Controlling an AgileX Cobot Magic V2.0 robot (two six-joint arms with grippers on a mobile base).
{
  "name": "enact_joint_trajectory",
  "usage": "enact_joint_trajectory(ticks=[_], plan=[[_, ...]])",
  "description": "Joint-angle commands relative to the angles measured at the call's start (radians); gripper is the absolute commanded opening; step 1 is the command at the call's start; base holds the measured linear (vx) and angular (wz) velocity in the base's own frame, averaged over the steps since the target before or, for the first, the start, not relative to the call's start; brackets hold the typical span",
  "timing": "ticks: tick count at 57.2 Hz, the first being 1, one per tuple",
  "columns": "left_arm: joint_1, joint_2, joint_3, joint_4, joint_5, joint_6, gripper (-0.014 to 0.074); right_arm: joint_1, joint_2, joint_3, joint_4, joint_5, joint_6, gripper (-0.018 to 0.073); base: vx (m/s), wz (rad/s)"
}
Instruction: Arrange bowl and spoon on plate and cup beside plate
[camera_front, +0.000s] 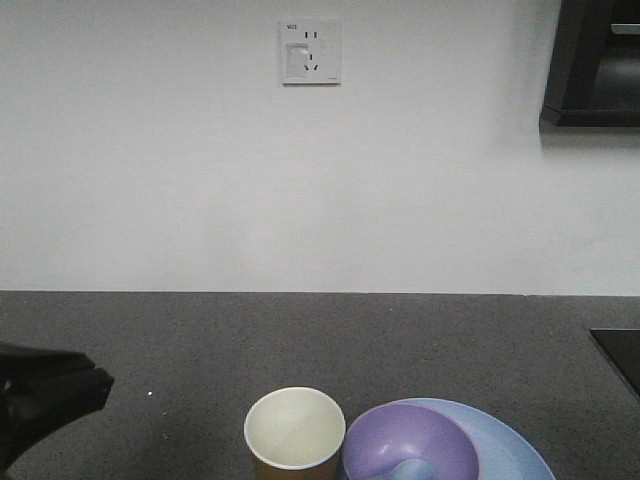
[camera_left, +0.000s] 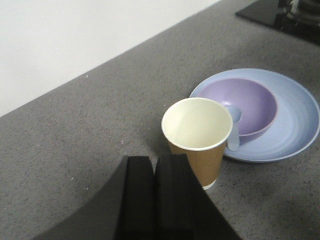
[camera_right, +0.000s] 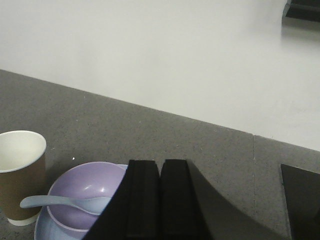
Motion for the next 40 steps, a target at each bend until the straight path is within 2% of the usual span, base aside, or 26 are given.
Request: enact_joint_trajectory(ticks=[1, 10, 40], plan=[[-0.001, -0.079, 0.072, 0.012, -0.179, -0.029, -0.0003, -0.001, -0.065, 0.055, 0.003, -0.16, -0.011, -0.0011, 0.0, 0.0], [-0.001, -0.139, 0.146, 0.005, -0.22, -0.039, -0.0003, -0.001, -0.123, 0.129, -0.001, -0.183, -0.01, -0.0008, 0.0, 0.0], [-0.001, -0.144, 0.151, 0.004, -0.218, -0.039, -0.0003, -0.001, -0.128, 0.143, -0.001, -0.155, -0.01, -0.0008, 0.0, 0.0]])
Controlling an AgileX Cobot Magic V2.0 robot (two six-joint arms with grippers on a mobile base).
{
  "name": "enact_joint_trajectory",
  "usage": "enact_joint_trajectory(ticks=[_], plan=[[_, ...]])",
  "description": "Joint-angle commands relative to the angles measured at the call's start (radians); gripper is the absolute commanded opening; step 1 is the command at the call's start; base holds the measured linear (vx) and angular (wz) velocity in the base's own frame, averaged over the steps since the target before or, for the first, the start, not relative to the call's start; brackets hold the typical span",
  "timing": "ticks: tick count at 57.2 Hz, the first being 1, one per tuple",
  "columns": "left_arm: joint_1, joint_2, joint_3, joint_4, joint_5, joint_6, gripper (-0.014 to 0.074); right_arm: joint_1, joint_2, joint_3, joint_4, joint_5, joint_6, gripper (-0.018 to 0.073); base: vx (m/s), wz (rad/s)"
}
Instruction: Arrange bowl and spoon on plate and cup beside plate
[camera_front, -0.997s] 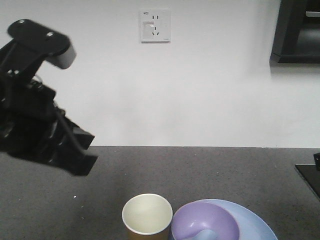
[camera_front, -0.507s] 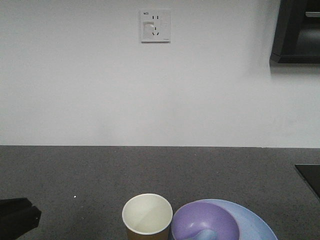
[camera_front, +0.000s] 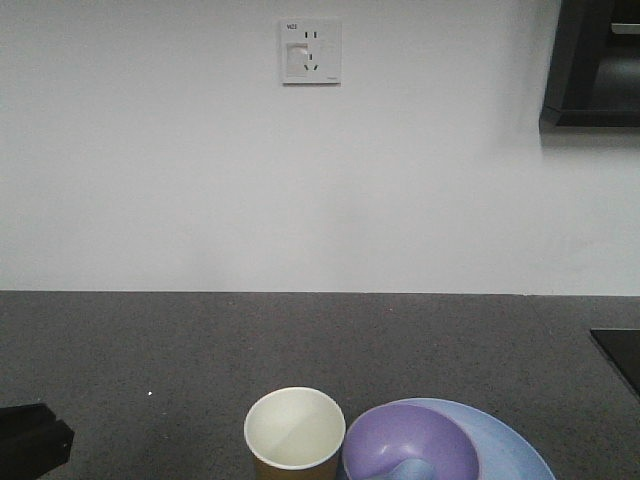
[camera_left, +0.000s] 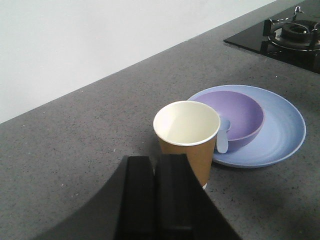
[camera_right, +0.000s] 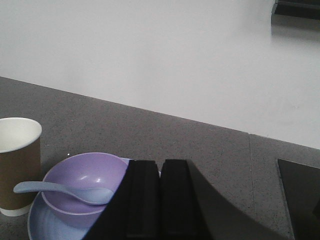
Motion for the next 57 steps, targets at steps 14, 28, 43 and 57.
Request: enact_joint_trajectory(ticks=[14, 28, 43, 57], plan=[[0.121, -0.05, 0.032, 0.085, -0.206, 0.046, -0.0003, -0.001, 0.008, -0.028, -0.001, -0.079, -0.008, -0.0008, 0.0, 0.0], [0.5, -0.298, 0.363, -0.02, -0.457, 0.044, -0.0003, -0.001, 0.008, -0.028, -0.001, -0.079, -0.008, -0.0008, 0.0, 0.0], [0.71, -0.651, 0.755, -0.161, -0.58, 0.105, -0.0003, -0.001, 0.008, -0.028, -0.001, -0.079, -0.008, -0.0008, 0.0, 0.0], [0.727, -0.725, 0.786, -0.183, -0.506, 0.178, -0.0003, -0.001, 0.008, -0.028, 0.0, -0.079, -0.008, -0.0008, 0.0, 0.0]])
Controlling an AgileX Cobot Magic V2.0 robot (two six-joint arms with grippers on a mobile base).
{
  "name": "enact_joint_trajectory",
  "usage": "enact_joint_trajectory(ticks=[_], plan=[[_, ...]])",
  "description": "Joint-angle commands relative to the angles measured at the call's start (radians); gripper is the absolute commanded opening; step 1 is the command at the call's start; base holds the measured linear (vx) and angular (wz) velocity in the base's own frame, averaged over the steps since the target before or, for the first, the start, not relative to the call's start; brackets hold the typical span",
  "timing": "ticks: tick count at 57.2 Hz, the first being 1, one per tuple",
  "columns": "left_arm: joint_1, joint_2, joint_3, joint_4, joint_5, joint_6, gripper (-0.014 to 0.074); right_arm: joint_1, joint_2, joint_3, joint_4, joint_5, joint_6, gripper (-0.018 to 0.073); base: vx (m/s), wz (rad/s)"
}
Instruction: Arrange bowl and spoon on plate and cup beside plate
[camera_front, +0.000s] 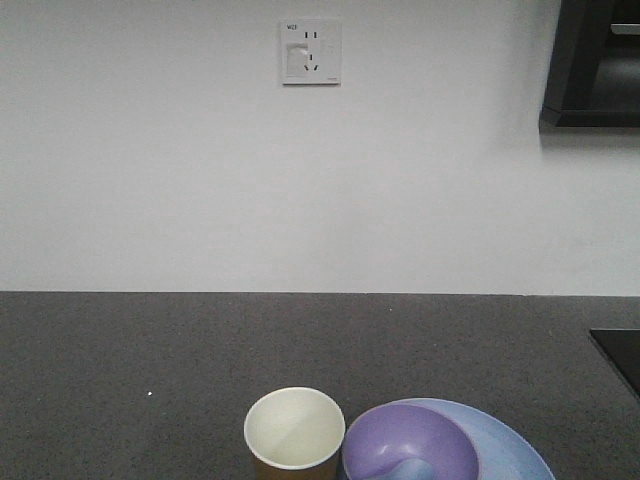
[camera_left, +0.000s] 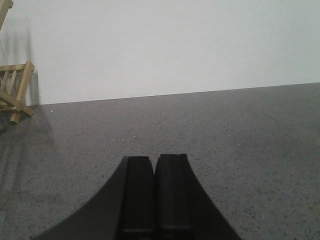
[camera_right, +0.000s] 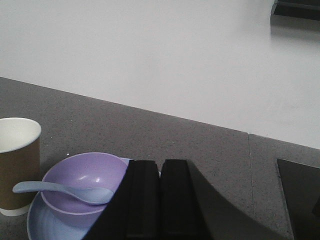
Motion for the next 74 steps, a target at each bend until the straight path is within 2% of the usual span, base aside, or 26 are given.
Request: enact_joint_trajectory(ticks=[1, 49, 57, 61, 65, 74], plan=[[0.002, -0.016, -0.026, -0.017, -0.077, 0.024, -0.0003, -0.001, 0.008, -0.028, 0.0, -0.08, -0.008, -0.0008, 0.0, 0.0], [0.002, -0.016, -0.026, -0.017, -0.077, 0.024, -0.0003, -0.001, 0.005, 0.0, -0.002, -0.099, 0.0, -0.0008, 0.0, 0.0], [0.002, -0.016, -0.026, -0.017, -0.077, 0.024, -0.0003, -0.018, -0.063, 0.19, -0.005, -0.234, 0.059, -0.0008, 0.0, 0.0], [0.002, -0.016, -0.026, -0.017, -0.077, 0.024, -0.0003, -0.052, -0.128, 0.326, -0.012, -0.313, 0.135, -0.0008, 0.0, 0.0], [0.002, -0.016, -0.026, -0.017, -0.077, 0.024, -0.0003, -0.093, -0.204, 0.451, -0.063, -0.375, 0.217, -0.0008, 0.0, 0.0], [0.002, -0.016, -0.026, -0.017, -0.077, 0.024, -0.0003, -0.159, -0.371, 0.616, -0.126, -0.418, 0.334, -0.0008, 0.0, 0.0]])
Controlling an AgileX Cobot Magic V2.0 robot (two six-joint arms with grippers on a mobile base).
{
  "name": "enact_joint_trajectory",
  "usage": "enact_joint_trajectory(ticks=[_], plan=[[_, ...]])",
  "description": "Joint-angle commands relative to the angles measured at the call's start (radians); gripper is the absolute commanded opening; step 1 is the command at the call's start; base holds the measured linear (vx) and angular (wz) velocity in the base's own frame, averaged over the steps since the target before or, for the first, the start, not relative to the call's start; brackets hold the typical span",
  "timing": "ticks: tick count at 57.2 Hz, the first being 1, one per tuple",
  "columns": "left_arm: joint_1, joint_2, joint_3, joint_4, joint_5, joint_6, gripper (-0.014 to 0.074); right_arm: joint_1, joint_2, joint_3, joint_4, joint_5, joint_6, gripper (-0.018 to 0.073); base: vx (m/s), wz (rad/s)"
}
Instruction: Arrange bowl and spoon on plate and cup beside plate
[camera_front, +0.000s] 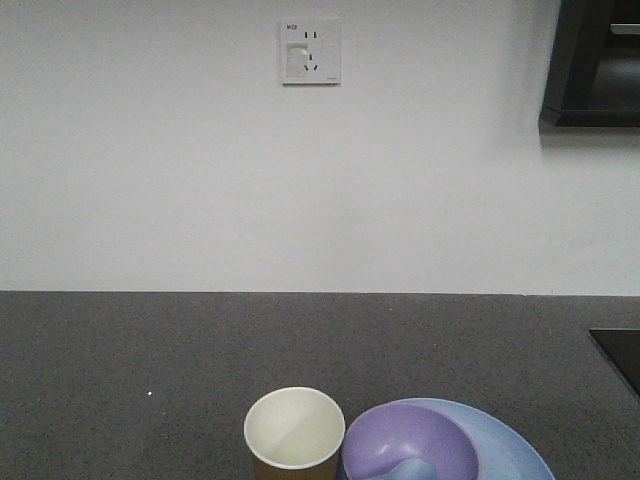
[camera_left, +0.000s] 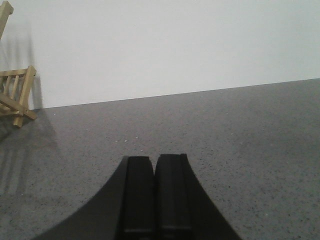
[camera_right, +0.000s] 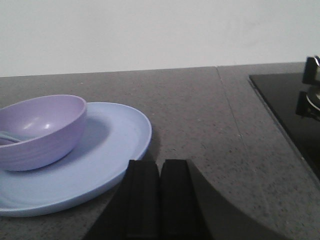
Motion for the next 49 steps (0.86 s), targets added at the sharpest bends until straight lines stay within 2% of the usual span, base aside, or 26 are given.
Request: enact_joint_trajectory(ticks=[1, 49], plan=[[0.0, -0.016, -0.026, -0.009, -0.078, -0.003, -0.0003, -0.038, -0.061, 0.037, -0.037, -0.115, 0.06, -0.0008, 0.0, 0.0], [0.0, -0.015, -0.026, -0.009, -0.075, -0.003, -0.0003, -0.044, -0.057, 0.033, -0.044, -0.121, 0.043, -0.0008, 0.0, 0.0]])
